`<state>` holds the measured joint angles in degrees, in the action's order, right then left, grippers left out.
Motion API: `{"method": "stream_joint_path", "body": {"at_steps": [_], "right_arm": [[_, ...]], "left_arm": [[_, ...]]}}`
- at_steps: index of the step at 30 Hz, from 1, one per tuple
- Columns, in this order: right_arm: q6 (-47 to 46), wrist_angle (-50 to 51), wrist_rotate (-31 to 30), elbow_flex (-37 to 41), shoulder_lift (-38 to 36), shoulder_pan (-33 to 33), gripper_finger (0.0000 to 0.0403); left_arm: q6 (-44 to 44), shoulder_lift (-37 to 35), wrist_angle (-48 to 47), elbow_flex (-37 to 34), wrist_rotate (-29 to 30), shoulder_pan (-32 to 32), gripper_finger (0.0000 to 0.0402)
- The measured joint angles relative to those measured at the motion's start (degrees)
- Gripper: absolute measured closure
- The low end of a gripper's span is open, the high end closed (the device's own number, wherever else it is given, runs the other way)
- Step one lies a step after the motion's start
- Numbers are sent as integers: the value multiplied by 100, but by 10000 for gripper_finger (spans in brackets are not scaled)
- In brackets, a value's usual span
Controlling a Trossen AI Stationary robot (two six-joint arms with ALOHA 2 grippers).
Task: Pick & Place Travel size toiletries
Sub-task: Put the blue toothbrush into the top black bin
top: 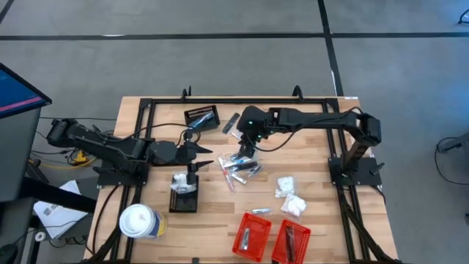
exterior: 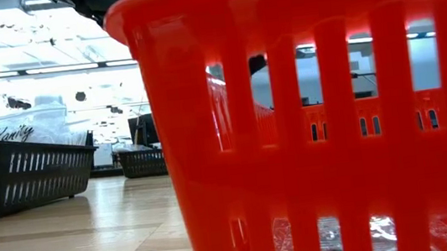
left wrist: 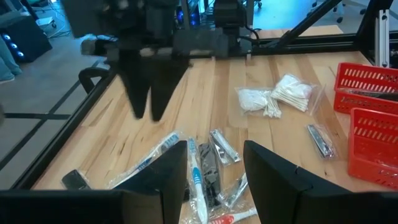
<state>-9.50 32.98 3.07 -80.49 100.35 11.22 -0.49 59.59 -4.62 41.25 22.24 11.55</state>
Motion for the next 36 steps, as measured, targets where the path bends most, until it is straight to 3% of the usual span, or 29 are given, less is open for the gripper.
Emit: {"method": "stream_joint_path", "body": {"at_steps": [11, 22, 29, 36], "right_arm": [[-1094, 58, 46, 13, 320, 400, 287], [-942, 337, 608, 17, 322, 593, 279], [-988, 956, 603, 17, 320, 260, 256], [-1003, 1076, 591, 17, 305, -326, 266]], "left_arm": [[-26, 0, -47, 0, 0, 70, 252], [-26, 0, -50, 0, 0, 68, 252], [-41, 0, -50, 0, 0, 70, 252], [-26, 0, -50, 0, 0, 70, 252]]}}
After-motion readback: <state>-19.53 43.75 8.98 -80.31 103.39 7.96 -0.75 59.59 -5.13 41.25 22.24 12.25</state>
